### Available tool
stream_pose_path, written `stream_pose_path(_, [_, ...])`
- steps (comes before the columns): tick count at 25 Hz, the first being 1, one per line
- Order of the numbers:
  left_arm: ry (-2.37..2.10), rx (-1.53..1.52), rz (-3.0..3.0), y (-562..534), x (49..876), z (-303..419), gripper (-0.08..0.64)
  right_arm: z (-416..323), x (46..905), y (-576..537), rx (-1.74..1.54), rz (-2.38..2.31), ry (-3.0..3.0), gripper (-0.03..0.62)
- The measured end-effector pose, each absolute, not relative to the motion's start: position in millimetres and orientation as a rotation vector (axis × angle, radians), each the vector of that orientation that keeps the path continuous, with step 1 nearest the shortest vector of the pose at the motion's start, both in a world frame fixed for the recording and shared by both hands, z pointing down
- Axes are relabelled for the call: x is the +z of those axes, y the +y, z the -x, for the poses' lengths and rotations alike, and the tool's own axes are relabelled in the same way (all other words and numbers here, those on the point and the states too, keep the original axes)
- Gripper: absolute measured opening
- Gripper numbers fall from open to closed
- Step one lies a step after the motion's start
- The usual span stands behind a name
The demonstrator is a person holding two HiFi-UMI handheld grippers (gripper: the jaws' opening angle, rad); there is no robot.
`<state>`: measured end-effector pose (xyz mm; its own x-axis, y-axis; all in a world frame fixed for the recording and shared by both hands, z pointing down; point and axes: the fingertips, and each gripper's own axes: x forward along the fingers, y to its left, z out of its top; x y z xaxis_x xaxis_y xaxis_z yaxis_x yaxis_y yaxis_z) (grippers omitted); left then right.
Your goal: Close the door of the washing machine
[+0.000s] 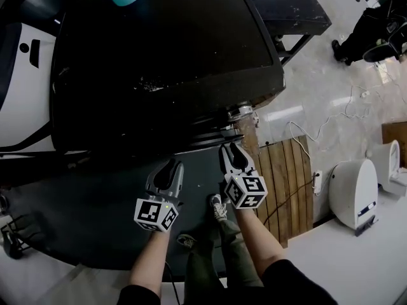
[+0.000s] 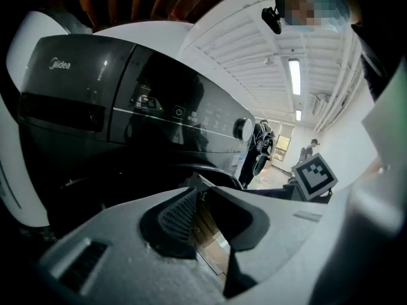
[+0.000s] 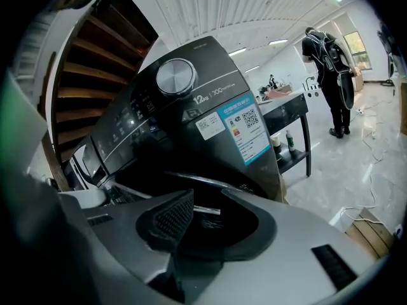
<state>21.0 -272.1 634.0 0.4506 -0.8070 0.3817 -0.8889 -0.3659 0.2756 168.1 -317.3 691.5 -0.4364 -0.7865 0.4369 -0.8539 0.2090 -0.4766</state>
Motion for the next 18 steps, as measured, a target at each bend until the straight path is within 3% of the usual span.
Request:
stream_pose_path(3, [-1.479,0.293,-2.244,-278.7,638.6,-6.0,0.026,-167.4,693.1,-328.3,1.031,-1.614,-2.371,0.117])
stream_pose_path(18, [-1.557,0.379,-2.206,-294.0,647.1,17.1,0.006,-159.2,691.0,-335.1,0.964,-1.637,-2.391,0.081])
